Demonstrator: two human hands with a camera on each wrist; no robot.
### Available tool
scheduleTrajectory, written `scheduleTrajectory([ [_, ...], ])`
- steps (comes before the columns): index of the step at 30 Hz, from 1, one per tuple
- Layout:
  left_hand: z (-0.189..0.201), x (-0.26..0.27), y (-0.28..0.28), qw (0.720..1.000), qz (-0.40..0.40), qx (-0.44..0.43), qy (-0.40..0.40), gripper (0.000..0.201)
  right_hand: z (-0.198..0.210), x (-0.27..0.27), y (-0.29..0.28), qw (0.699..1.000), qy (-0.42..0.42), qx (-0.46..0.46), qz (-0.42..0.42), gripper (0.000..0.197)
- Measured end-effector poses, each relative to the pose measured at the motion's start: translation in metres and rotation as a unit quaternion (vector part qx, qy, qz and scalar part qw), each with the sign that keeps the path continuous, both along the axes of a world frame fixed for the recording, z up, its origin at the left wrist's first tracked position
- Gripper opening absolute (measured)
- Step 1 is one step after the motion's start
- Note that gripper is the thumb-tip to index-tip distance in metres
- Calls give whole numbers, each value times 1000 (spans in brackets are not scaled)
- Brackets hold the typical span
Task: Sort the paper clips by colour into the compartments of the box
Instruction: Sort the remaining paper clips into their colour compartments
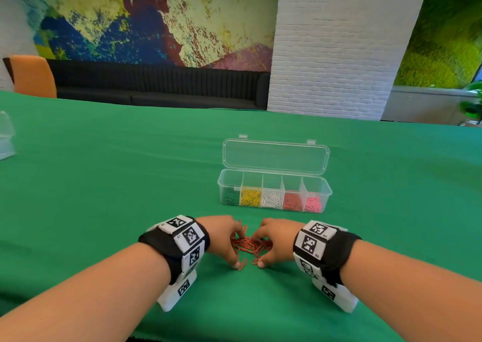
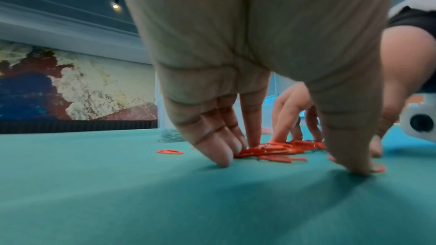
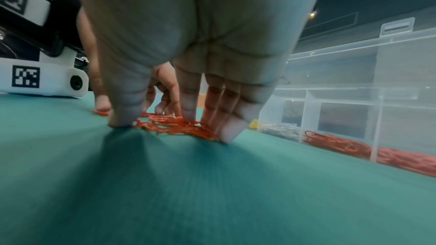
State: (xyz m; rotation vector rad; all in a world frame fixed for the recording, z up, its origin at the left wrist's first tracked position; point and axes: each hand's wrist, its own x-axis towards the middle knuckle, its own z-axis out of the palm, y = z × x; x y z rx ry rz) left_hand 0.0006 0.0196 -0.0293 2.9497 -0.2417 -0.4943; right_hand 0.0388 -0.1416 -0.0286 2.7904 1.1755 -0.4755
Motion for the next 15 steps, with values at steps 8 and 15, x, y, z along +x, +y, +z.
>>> scheduleTrajectory([
  [8, 1, -9, -19, 1000, 3, 21, -21, 61, 6, -8, 2, 1000, -16, 7, -4, 35],
  [15, -3, -1, -17, 1000, 14, 1, -22, 30, 3, -1, -1, 999, -1, 47, -7, 21],
])
